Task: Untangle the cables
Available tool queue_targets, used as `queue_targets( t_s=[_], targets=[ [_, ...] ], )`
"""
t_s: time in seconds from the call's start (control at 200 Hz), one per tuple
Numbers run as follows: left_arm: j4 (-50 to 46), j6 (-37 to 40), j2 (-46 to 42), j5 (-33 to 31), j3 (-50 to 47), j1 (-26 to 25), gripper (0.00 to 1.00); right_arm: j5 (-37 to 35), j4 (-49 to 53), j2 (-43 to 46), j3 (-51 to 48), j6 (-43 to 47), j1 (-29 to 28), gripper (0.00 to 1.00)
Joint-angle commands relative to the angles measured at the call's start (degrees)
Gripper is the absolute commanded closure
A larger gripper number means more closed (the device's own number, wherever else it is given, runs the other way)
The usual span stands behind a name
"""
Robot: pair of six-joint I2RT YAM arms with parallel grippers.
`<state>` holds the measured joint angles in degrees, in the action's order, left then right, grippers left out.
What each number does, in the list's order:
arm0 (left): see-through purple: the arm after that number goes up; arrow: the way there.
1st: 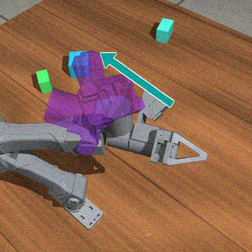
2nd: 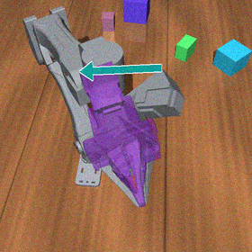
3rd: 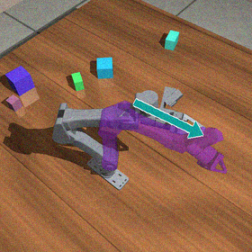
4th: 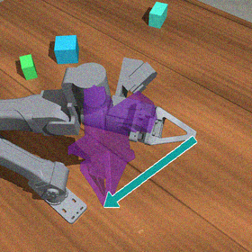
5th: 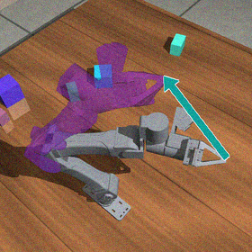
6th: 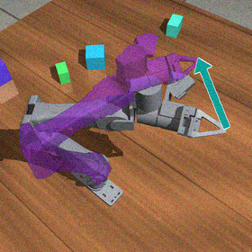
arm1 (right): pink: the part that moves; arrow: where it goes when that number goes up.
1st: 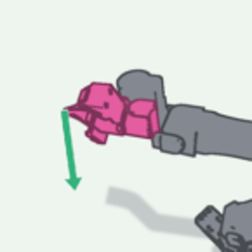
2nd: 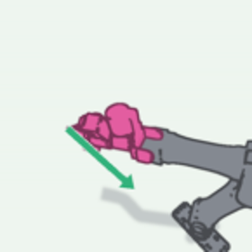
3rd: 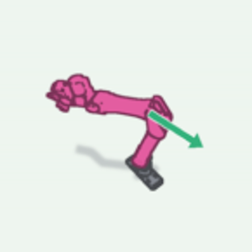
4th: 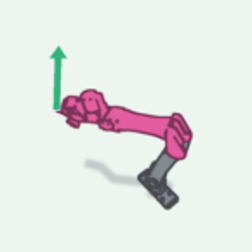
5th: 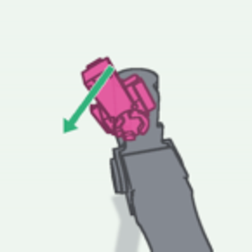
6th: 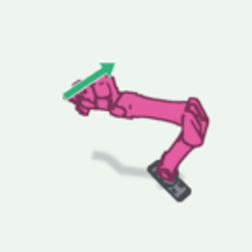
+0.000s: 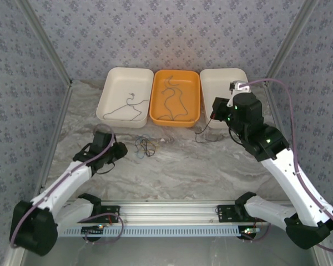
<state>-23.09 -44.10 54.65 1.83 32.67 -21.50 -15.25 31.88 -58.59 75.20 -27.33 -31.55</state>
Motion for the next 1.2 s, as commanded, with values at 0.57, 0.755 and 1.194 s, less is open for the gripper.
queue_targets(
  t_s=[0.57, 0.755, 1.194],
  targets=[
    [-2.24, -17.13, -6.15, 1.16, 4.57, -12.97, 0.46, 19.24, -2.11, 11.52, -18.72, 1.76, 0.06, 1.0],
    [1.52, -19.6, 0.48, -2.97, 4.75, -20.8, 0.56, 16.12, 4.76, 20.55, -29.65, 1.85, 0.95, 1.0],
    [3.41, -26.39, 32.99, -13.87, 23.22, -36.39, 0.53, 17.8, 6.11, 24.11, -32.64, 2.1, 1.49, 1.0]
  ],
)
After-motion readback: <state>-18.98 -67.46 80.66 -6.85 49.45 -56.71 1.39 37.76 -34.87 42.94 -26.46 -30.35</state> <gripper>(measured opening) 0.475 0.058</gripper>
